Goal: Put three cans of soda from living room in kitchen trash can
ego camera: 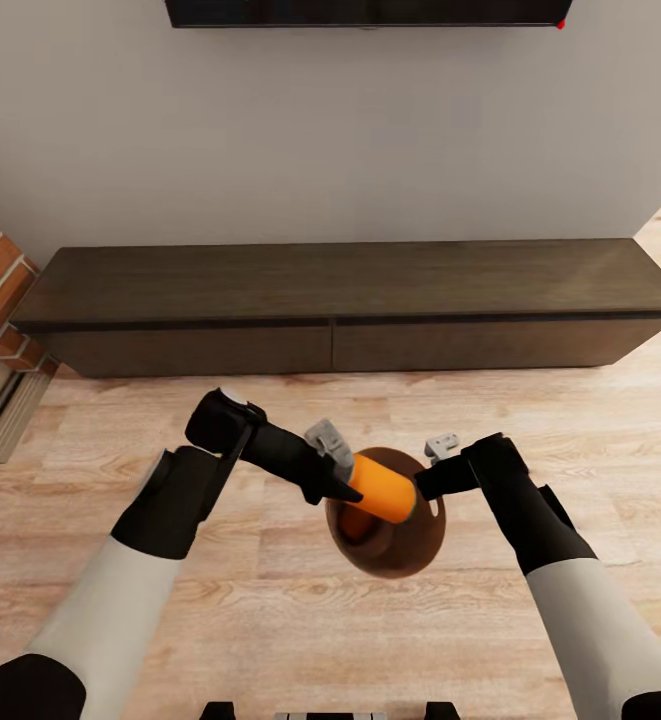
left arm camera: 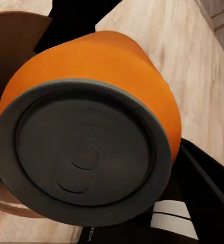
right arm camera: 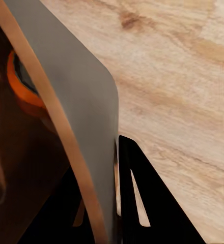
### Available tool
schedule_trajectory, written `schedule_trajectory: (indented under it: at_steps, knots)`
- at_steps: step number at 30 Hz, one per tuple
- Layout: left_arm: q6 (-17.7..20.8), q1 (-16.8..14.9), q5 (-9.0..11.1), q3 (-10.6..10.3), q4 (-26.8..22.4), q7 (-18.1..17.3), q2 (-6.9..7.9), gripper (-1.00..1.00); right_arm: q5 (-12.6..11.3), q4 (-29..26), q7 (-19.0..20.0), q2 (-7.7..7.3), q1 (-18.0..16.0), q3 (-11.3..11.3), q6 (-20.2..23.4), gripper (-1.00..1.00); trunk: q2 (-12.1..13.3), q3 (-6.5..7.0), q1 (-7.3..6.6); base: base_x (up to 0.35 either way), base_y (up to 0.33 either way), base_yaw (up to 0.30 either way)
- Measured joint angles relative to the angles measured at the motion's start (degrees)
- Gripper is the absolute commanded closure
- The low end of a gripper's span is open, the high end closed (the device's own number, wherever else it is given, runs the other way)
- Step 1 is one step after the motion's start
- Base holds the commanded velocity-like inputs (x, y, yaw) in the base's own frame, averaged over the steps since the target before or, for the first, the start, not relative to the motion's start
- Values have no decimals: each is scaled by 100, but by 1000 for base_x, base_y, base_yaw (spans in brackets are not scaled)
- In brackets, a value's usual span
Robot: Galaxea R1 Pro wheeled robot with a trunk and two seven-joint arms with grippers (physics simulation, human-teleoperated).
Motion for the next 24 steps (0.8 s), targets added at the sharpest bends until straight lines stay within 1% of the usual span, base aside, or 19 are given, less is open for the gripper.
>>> schedule_trajectory:
  at_steps: [2,3,4,6,8,10,12,13,14,16,17,19,22,24]
  knots:
    - [0,0,-62,-18,0,0,-41,100,-4,0,1,10,0,10,0,100,0,0,0,0,0,0]
    - [0,-1,-102,-54,3,0,-84,100,-5,0,0,38,0,17,1,100,0,0,0,0,0,0]
    - [0,-2,-130,-83,5,0,-102,100,-45,-1,4,53,0,20,16,100,0,0,0,0,0,0]
    - [0,-1,-272,-196,8,0,-135,100,-85,-1,8,85,0,25,35,100,0,0,0,0,0,0]
    - [0,9,-515,-323,14,0,-158,100,-43,-1,-4,105,-2,28,18,100,0,0,0,0,0,0]
    - [0,19,-604,-371,29,0,-167,100,-6,0,-8,113,-5,28,5,100,0,0,0,0,0,0]
    - [0,29,-812,-508,77,0,-211,100,-15,0,-6,124,-8,29,8,100,0,0,0,0,0,0]
    - [0,31,-873,-559,87,0,-224,100,-37,0,-4,127,-8,29,17,100,0,0,0,0,0,0]
    - [0,35,-978,-649,100,0,-242,100,-50,-1,-4,130,-25,29,16,100,0,0,0,0,0,0]
    - [0,38,-1083,-717,109,0,-254,100,-45,-1,-5,133,-58,29,18,100,0,0,0,0,0,0]
    - [0,44,-1239,-784,120,0,-264,100,-33,-1,-7,130,-94,28,22,100,0,0,0,0,0,0]
    - [0,49,-1386,-829,132,0,-271,100,-10,0,-8,133,-117,31,21,100,0,0,0,0,0,0]
    - [0,52,-1517,-890,176,0,-300,100,-10,-1,-7,155,-133,37,18,100,0,0,0,0,0,0]
    - [0,53,-1547,-907,187,0,-313,100,-20,0,-5,195,-136,44,25,100,0,0,0,0,0,0]
